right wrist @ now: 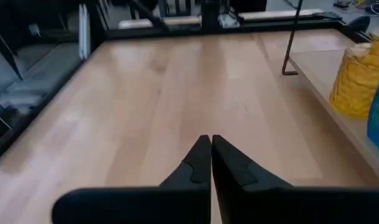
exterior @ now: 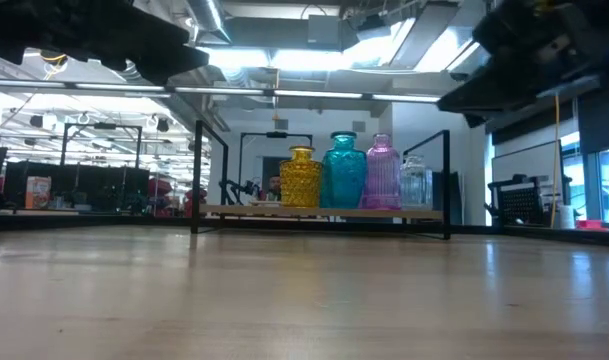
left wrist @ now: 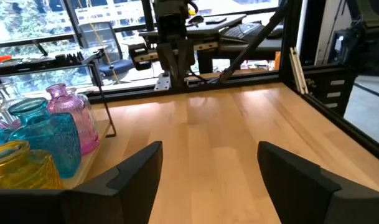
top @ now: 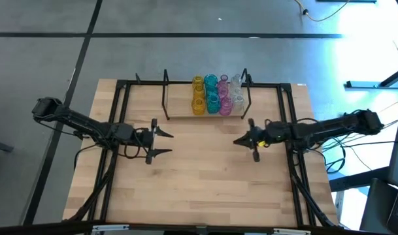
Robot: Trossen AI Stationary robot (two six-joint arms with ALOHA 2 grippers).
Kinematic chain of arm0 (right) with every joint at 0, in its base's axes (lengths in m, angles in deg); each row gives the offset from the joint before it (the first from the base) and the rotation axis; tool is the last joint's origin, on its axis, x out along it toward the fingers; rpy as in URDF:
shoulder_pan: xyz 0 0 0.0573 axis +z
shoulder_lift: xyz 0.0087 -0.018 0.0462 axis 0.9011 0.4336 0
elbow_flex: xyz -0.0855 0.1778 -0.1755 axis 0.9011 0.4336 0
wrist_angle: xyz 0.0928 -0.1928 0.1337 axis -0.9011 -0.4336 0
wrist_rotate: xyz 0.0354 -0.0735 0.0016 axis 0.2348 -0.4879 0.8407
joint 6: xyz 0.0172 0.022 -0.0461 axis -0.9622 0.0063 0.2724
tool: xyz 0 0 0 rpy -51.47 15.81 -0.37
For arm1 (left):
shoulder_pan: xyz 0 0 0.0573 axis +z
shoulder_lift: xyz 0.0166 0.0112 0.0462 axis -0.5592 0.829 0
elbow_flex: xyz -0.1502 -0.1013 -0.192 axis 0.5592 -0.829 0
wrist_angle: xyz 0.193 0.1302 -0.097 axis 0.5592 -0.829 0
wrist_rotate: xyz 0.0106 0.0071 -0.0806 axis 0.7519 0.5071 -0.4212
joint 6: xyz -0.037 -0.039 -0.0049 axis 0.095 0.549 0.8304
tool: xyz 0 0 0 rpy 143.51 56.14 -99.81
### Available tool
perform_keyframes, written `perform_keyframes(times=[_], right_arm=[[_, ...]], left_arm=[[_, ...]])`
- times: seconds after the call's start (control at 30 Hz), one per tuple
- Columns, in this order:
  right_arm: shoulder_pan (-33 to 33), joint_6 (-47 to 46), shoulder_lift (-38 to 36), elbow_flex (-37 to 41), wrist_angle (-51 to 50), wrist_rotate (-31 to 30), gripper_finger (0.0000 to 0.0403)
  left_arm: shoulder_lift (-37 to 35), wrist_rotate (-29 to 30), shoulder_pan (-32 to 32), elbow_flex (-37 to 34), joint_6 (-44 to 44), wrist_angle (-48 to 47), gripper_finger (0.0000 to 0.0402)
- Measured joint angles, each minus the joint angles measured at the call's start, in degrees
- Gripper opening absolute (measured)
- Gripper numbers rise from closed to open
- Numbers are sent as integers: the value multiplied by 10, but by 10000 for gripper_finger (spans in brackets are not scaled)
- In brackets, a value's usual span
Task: Sort vases onto shelf
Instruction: Return to Home Position
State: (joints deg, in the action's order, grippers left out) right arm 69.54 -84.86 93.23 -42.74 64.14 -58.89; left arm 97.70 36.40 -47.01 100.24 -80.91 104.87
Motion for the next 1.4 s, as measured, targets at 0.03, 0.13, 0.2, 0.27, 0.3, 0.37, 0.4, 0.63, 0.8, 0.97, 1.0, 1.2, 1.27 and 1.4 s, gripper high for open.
perform_keyframes(times=[0.03,0.13,0.2,0.27,0.3,0.37,0.4,0.63,0.8,0.97,1.0,1.2,1.27,1.4], right_arm=[[0,-9,-20,14,4,-1,5],[0,-20,-80,53,5,-14,5],[0,-29,-115,76,6,-32,5],[0,-36,-159,98,1,-44,5],[0,-41,-180,106,4,-46,5],[0,-43,-215,122,3,-48,5],[0,-43,-232,130,-1,-48,5],[0,-43,-331,169,-19,-49,5],[0,-43,-384,179,-53,-52,5],[0,-44,-416,184,-65,-53,5],[0,-44,-420,184,-67,-53,5],[0,-50,-425,184,-79,-54,5],[0,-54,-425,184,-79,-54,5],[0,-56,-425,184,-87,-54,5]], left_arm=[[0,-1,0,0,0,1,257],[0,-1,0,0,0,1,257],[0,-1,0,0,0,1,257],[0,-2,0,0,0,1,257],[0,-2,0,0,0,1,257],[0,-2,0,0,0,0,257],[0,-2,0,0,0,0,257],[0,-6,2,-1,2,-1,257],[-21,-25,32,-25,16,1,257],[-72,-64,80,-81,39,27,256],[-87,-64,90,-93,43,33,256],[-185,-63,137,-148,65,30,256],[-220,-64,146,-163,68,26,256],[-283,-66,157,-167,78,-18,256]])
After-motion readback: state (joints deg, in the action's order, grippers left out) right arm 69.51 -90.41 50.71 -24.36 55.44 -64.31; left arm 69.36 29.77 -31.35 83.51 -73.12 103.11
